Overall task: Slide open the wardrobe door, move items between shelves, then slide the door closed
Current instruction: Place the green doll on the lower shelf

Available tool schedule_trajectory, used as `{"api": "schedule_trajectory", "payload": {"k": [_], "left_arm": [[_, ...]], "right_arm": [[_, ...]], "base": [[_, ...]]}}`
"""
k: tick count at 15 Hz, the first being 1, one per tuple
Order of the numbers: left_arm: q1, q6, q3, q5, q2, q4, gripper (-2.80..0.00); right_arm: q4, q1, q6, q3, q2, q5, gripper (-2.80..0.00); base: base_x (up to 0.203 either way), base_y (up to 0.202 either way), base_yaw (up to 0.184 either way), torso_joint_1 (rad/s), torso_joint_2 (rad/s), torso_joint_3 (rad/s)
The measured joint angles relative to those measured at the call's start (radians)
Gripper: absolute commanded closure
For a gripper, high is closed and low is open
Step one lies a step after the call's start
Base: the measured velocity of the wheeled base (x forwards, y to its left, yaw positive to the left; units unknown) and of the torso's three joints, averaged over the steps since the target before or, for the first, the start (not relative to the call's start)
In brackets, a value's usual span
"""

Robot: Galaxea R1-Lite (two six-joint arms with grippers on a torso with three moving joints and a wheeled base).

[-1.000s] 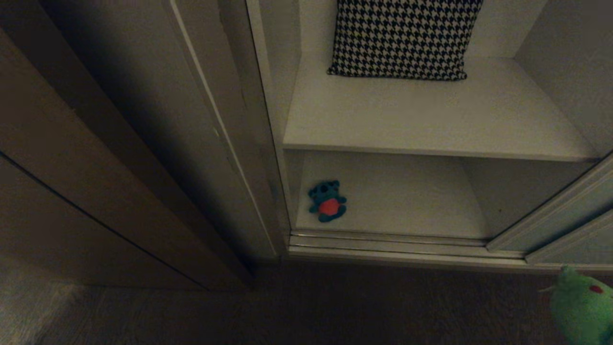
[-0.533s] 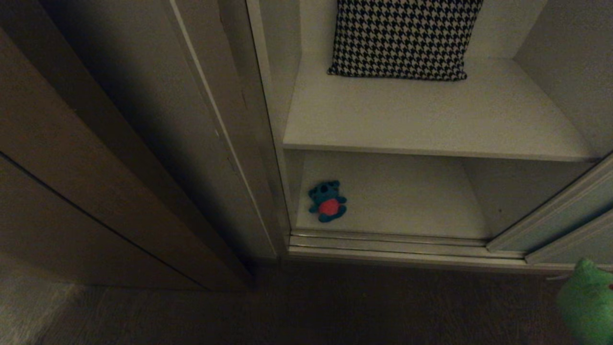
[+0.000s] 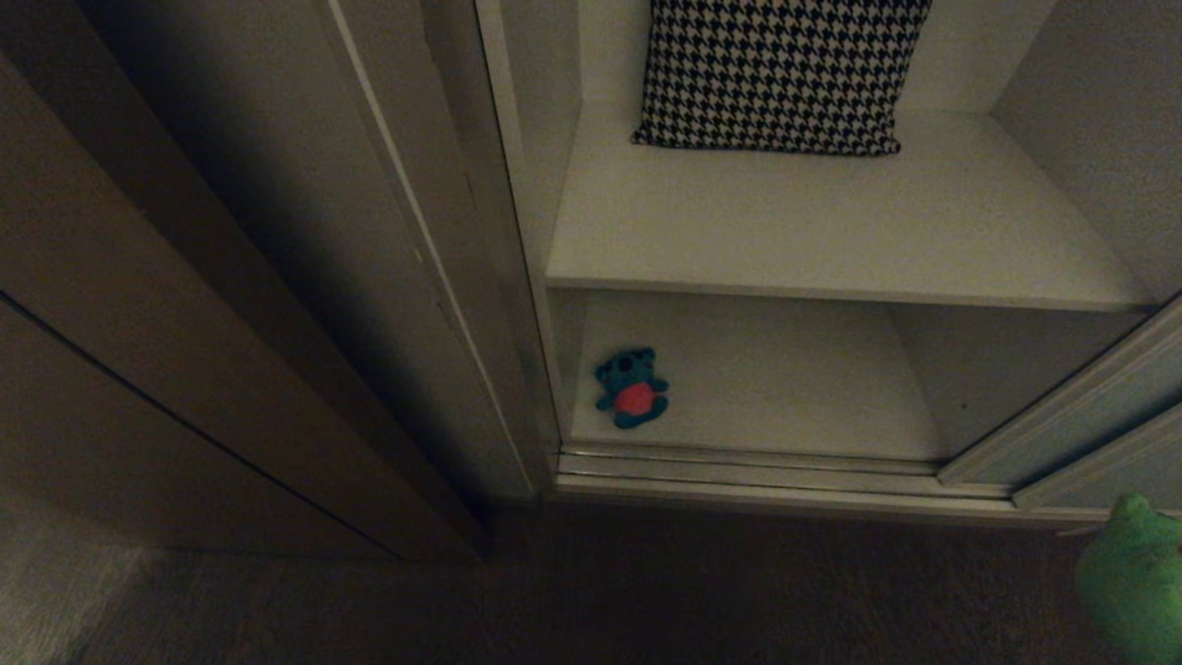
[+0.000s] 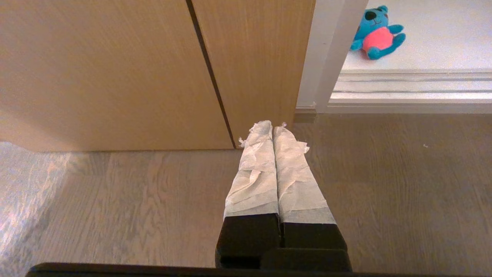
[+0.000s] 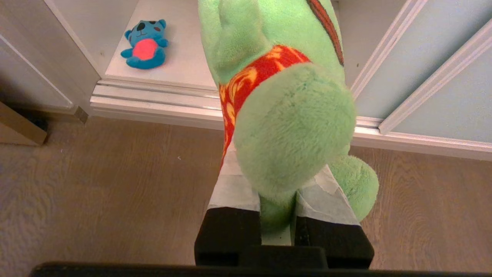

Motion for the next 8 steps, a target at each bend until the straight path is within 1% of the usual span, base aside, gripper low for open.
{"api": "schedule_trajectory", "payload": {"k": [8], "left_arm": [[0.0,0.001,0.0,0.0,0.0,0.0,0.0]], "right_arm": [[0.0,0.0,0.008,0.0,0.0,0.001,0.0]], "base": [[0.0,0.0,0.0,0.0,0.0,0.0]]}}
